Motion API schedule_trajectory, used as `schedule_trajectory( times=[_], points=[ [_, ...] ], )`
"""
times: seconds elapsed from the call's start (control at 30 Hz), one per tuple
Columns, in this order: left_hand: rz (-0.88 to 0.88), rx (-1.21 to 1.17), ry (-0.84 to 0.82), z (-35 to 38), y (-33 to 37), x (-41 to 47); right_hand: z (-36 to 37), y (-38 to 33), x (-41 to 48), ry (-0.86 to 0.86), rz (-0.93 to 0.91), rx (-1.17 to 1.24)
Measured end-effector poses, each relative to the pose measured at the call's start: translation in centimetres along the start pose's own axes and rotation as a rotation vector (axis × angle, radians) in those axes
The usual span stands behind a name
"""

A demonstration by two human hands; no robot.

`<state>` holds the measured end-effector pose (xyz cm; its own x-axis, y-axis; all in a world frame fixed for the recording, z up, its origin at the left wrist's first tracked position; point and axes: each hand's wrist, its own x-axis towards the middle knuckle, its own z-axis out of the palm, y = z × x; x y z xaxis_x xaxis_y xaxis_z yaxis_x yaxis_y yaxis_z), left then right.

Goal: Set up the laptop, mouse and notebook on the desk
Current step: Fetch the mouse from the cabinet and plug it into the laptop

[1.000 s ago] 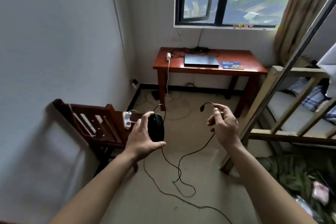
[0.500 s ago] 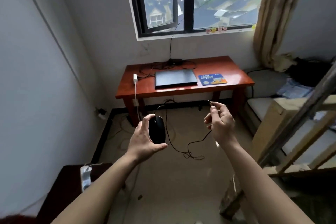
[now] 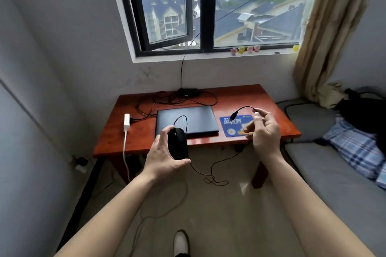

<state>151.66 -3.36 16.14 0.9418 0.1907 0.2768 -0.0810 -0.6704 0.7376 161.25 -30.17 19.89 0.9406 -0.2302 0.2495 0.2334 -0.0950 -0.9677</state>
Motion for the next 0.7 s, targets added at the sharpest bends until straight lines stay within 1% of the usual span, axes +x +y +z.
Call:
schedule_trajectory(
  times=[0.13,0.23,0.37,0.47,0.5,0.57,0.6,0.63,0.7],
  points=[
    [0.046,-0.040,-0.008,3.6,-1.6,11.1,2.5,1.5,9.9,0.091,-0.030,0.003],
    [0.075,-0.067,-0.061,5.9,-2.2,19.6,4.4,1.6,17.5,0.157,-0.023,0.011],
    [0.147,-0.080,-0.126,8.9,-1.6,29.9,4.9,1.3,25.4,0.268,-0.051,0.043],
    [0.197,-0.093,-0.128,10.6,-0.4,35.2,4.7,0.9,29.6,0.318,-0.076,0.045],
    [0.211,-0.099,-0.133,12.2,0.0,37.7,4.5,1.4,32.0,0.340,-0.080,0.040],
    [0.216,-0.117,-0.143,13.3,0.5,40.2,4.5,1.8,34.7,0.350,-0.088,0.039],
    [0.209,-0.127,-0.140,15.6,1.0,43.3,4.1,2.9,38.3,0.347,-0.095,0.042],
    [0.218,-0.128,-0.143,16.0,1.3,44.4,4.1,3.2,39.4,0.342,-0.105,0.046],
    [0.237,-0.123,-0.097,18.2,2.0,47.6,4.3,4.4,43.7,0.304,-0.122,0.044]
  ],
)
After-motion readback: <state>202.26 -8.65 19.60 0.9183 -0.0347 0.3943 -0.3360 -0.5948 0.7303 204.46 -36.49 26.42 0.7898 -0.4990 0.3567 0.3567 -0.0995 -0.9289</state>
